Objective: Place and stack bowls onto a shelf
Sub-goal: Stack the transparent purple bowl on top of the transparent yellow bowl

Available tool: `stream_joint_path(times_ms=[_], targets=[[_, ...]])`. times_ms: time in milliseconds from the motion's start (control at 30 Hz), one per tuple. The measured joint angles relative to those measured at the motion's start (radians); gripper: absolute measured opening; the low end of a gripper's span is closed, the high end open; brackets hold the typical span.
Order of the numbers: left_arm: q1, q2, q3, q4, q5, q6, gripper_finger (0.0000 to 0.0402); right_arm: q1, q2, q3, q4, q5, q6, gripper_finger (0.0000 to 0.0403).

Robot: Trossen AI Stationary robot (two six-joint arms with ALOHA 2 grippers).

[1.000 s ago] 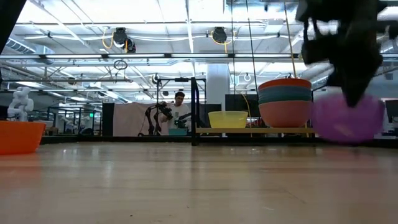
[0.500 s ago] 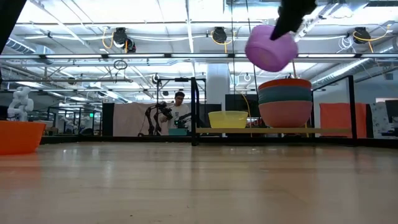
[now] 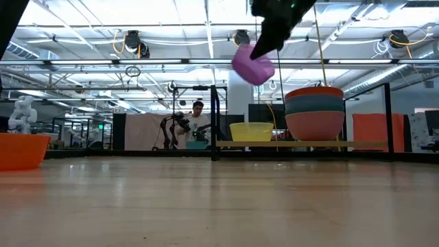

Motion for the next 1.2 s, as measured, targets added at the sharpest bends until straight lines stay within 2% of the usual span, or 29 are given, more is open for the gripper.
stream_joint_path(times_ms=[167,400,533,600,800,1200], targets=[[0.006,-0.017,-0.001,-0.040,-0.063,0.000,0.0078,-0.077,0.096,0.000,0.023,-0.024,-0.052,0.0000],[0.034,-0.064,0.000,-0.066,-0.067,-0.031,0.0078,-0.159,0.201,0.000,0.045,-0.026,-0.098,0.0000],[0.047,-0.087,0.000,-0.068,-0.069,-0.033,0.0078,-0.192,0.255,0.000,0.055,-0.129,-0.125,0.0000],[0.050,-0.097,0.000,-0.067,-0.069,-0.032,0.0078,-0.197,0.279,0.000,0.061,-0.156,-0.138,0.0000],[0.059,-0.117,0.000,-0.068,-0.069,-0.032,0.0078,-0.198,0.338,0.000,0.043,-0.151,-0.145,0.0000],[0.067,-0.126,0.000,-0.062,-0.069,-0.031,0.0078,-0.198,0.341,0.000,0.037,-0.150,-0.181,0.0002]])
